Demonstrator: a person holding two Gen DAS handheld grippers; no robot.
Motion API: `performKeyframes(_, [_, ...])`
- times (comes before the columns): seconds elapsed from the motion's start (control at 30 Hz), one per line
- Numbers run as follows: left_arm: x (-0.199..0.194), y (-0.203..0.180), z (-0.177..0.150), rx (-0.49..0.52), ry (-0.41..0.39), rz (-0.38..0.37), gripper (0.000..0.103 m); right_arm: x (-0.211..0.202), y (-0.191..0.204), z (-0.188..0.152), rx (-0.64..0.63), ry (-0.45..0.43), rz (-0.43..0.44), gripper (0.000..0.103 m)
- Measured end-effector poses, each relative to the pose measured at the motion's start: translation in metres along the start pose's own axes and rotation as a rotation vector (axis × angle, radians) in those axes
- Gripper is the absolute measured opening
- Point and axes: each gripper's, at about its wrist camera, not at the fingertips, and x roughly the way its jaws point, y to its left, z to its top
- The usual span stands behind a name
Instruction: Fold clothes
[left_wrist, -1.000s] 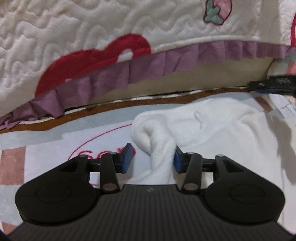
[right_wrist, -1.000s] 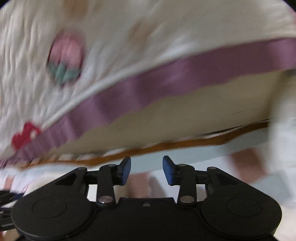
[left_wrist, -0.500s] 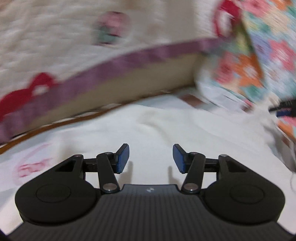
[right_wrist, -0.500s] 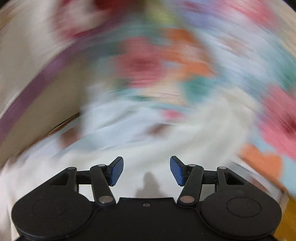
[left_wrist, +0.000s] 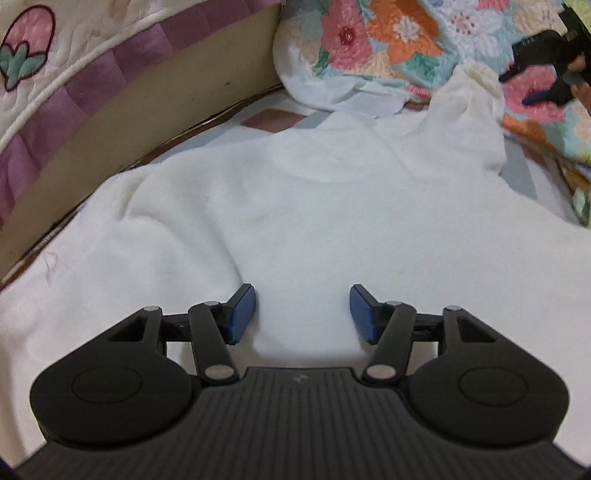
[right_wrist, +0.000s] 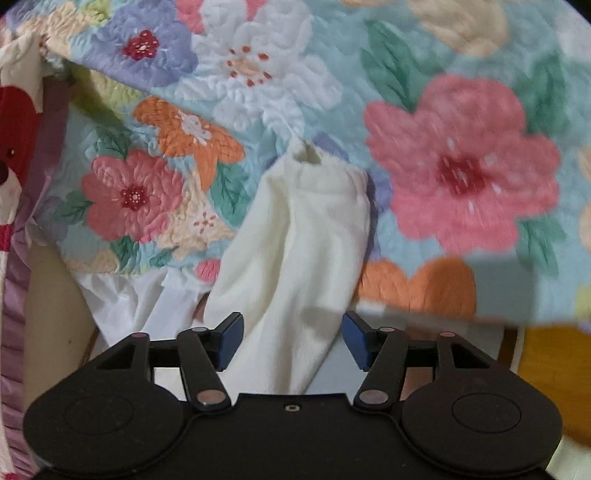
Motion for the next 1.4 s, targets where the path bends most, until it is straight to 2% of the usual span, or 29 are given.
performKeyframes(0.17, [-0.009,0.013,-0.009,0.018,0.012,-0.013,0.058,0.024,-0.009,0.016,-0.038,-0.066,-0.054,0.067])
performKeyframes(0.33, [-0.01,0.012,-0.008,0.044,0.005,-0.015,0.057,0.054,-0.016,0.035,-0.083,-0.123,-0.006,0.067])
performKeyframes(0.43, [-0.008,0.007,-0.002,0.065,-0.007,-0.038,0.058,0.067,-0.004,0.038,-0.198,-0.131,-0.025,0.067])
performKeyframes(0.5, [-0.006,0.003,0.004,0.069,-0.045,-0.042,0.058,0.076,0.004,0.04,-0.275,-0.135,-0.038,0.015])
performKeyframes(0.57, [-0.003,-0.001,0.012,0.052,-0.082,-0.055,0.058,0.073,0.021,0.04,-0.402,-0.18,-0.066,0.012])
performKeyframes(0.7, [0.013,-0.015,0.033,0.013,-0.101,-0.131,0.059,0.041,0.069,0.046,-0.825,-0.332,-0.174,0.011])
performKeyframes(0.83, [0.037,-0.034,0.038,0.045,-0.035,-0.093,0.06,0.04,0.064,0.074,-0.826,-0.321,-0.226,0.011])
performKeyframes(0.93, [0.04,-0.038,0.035,0.048,-0.028,-0.071,0.061,0.054,0.054,0.072,-0.829,-0.285,-0.279,0.012])
performKeyframes(1.0, [0.039,-0.035,0.036,0.045,-0.016,-0.072,0.061,0.063,0.045,0.07,-0.829,-0.244,-0.307,0.017])
performKeyframes(1.03, [0.039,-0.033,0.036,0.041,-0.009,-0.074,0.061,0.067,0.04,0.07,-0.821,-0.22,-0.319,0.025])
performKeyframes(1.07, [0.038,-0.032,0.035,0.039,-0.005,-0.077,0.061,0.07,0.035,0.071,-0.807,-0.198,-0.324,0.026])
performKeyframes(1.13, [0.037,-0.029,0.034,0.037,-0.005,-0.08,0.062,0.061,0.027,0.077,-0.708,-0.18,-0.246,0.026])
performKeyframes(1.2, [0.037,-0.028,0.033,0.032,-0.01,-0.079,0.062,0.053,0.02,0.083,-0.609,-0.161,-0.169,0.034])
performKeyframes(1.23, [0.036,-0.027,0.032,0.026,-0.013,-0.078,0.062,0.048,0.016,0.086,-0.559,-0.152,-0.13,0.041])
performKeyframes(1.27, [0.036,-0.027,0.032,0.014,-0.013,-0.077,0.062,0.044,0.013,0.089,-0.509,-0.143,-0.092,0.053])
performKeyframes(1.33, [0.034,-0.025,0.031,-0.02,-0.012,-0.078,0.062,0.036,0.005,0.096,-0.409,-0.124,-0.015,0.062])
performKeyframes(1.37, [0.032,-0.023,0.031,-0.041,-0.012,-0.082,0.062,0.03,0.002,0.098,-0.359,-0.123,0.016,0.063])
performKeyframes(1.4, [0.03,-0.021,0.03,-0.063,-0.012,-0.088,0.062,0.019,0.002,0.096,-0.313,-0.177,-0.003,0.064])
